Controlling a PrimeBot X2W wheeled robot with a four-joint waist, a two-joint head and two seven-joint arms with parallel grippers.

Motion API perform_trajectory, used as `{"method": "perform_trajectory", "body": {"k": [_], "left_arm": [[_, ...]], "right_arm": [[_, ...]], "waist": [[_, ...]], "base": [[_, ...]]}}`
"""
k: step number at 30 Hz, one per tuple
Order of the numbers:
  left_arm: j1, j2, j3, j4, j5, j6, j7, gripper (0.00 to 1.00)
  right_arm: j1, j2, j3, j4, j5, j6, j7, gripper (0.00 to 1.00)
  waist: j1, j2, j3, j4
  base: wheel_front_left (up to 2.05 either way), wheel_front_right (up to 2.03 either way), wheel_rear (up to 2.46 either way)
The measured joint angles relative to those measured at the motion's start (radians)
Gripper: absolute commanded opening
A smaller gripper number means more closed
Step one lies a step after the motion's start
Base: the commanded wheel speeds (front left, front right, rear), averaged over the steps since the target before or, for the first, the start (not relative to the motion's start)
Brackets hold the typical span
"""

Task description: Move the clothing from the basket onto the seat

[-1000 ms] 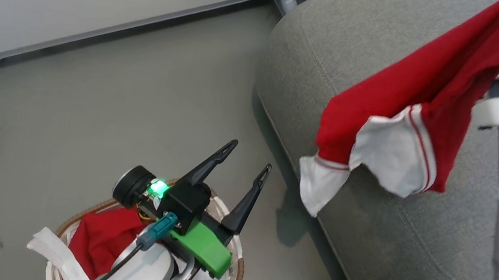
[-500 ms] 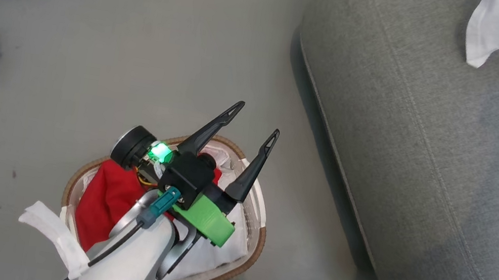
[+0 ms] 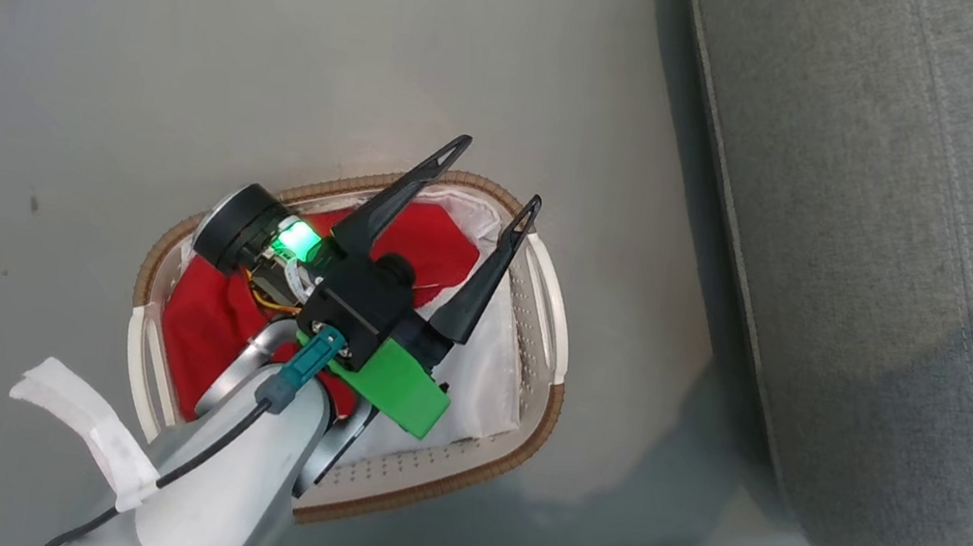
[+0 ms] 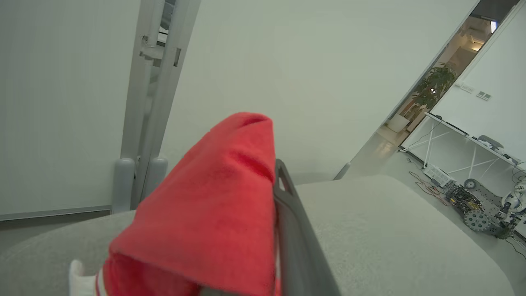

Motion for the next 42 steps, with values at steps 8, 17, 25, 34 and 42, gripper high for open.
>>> {"method": "perform_trajectory", "body": {"k": [8, 17, 25, 34, 42], "left_arm": [[-0.002, 0.009, 0.005, 0.006, 0.012, 0.0, 0.0, 1.0], [0.001, 0.006, 0.016, 0.019, 0.009, 0.0, 0.0, 1.0], [0.037, -0.006, 0.04, 0.027, -0.01, 0.0, 0.0, 1.0], [0.112, -0.031, 0.081, 0.03, -0.039, 0.0, 0.0, 1.0], [0.185, -0.053, 0.135, 0.019, -0.074, 0.004, 0.0, 1.0]], "right_arm": [[0.131, 0.071, -0.07, -0.001, -0.022, 0.0, 0.0, 0.0], [0.225, 0.09, -0.076, -0.062, -0.016, 0.0, 0.0, 1.0], [0.357, 0.115, -0.026, -0.147, 0.036, 0.0, 0.0, 1.0], [0.508, 0.131, 0.057, -0.192, 0.058, 0.0, 0.0, 1.0], [0.524, 0.122, 0.146, -0.172, 0.074, 0.0, 0.0, 1.0]], "waist": [[0.0, 0.0, 0.064, 0.001], [-0.0001, -0.0001, 0.041, -0.012], [-0.0001, -0.0001, -0.027, -0.012], [-0.0002, 0.0, -0.156, -0.003], [-0.0003, 0.0, -0.292, 0.029]], "base": [[0.0, 0.0, 0.0], [0.0, 0.0, 0.0], [0.0, 0.0, 0.0], [0.0, 0.0, 0.0], [0.0, 0.0, 0.0]]}}
